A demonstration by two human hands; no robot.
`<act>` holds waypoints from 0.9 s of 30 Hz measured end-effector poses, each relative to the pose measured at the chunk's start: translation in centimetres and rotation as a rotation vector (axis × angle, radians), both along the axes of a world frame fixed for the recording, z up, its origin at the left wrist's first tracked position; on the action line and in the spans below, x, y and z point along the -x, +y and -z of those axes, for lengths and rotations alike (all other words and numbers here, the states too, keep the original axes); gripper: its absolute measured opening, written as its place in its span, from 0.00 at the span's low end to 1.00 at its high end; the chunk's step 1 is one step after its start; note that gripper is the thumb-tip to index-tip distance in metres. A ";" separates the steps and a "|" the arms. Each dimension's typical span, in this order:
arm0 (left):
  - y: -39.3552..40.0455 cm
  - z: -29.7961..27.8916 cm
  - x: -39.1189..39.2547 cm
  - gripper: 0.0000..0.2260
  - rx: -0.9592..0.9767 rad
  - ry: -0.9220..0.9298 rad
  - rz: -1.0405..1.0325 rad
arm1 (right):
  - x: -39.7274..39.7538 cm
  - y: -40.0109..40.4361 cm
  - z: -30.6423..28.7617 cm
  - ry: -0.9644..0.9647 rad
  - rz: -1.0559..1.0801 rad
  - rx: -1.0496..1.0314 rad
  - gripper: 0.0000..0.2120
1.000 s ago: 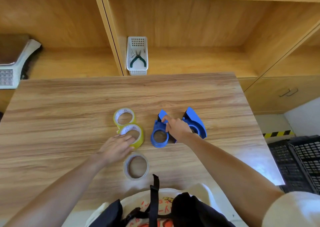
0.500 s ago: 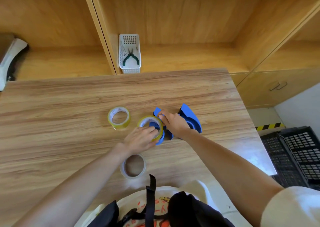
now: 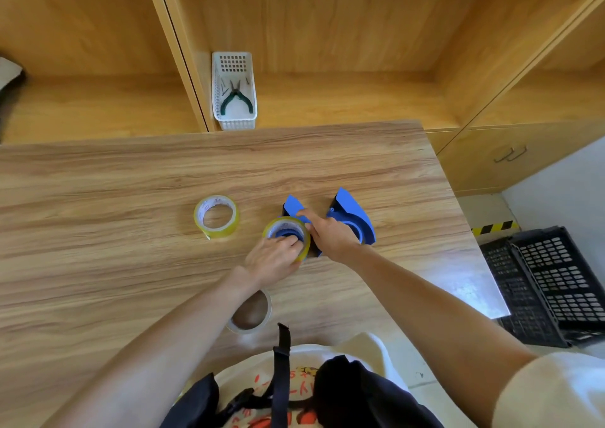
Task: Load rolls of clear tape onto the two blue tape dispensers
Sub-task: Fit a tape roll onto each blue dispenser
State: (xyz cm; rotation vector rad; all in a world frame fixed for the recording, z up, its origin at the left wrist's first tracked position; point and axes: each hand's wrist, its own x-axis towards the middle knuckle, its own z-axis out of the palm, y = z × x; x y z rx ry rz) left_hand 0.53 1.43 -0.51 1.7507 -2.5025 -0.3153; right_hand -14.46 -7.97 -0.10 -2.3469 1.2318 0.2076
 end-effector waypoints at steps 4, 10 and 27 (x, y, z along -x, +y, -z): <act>0.2 0.4 0.0 0.11 0.013 0.008 0.058 | -0.1 -0.5 0.5 0.011 0.061 0.001 0.23; 0.1 1.2 -0.7 0.15 -0.004 -0.034 0.121 | -0.3 -0.8 1.0 0.009 0.089 -0.032 0.28; -1.0 1.8 -3.7 0.20 -0.145 0.317 -0.261 | -0.6 -1.4 0.7 0.029 0.077 0.004 0.20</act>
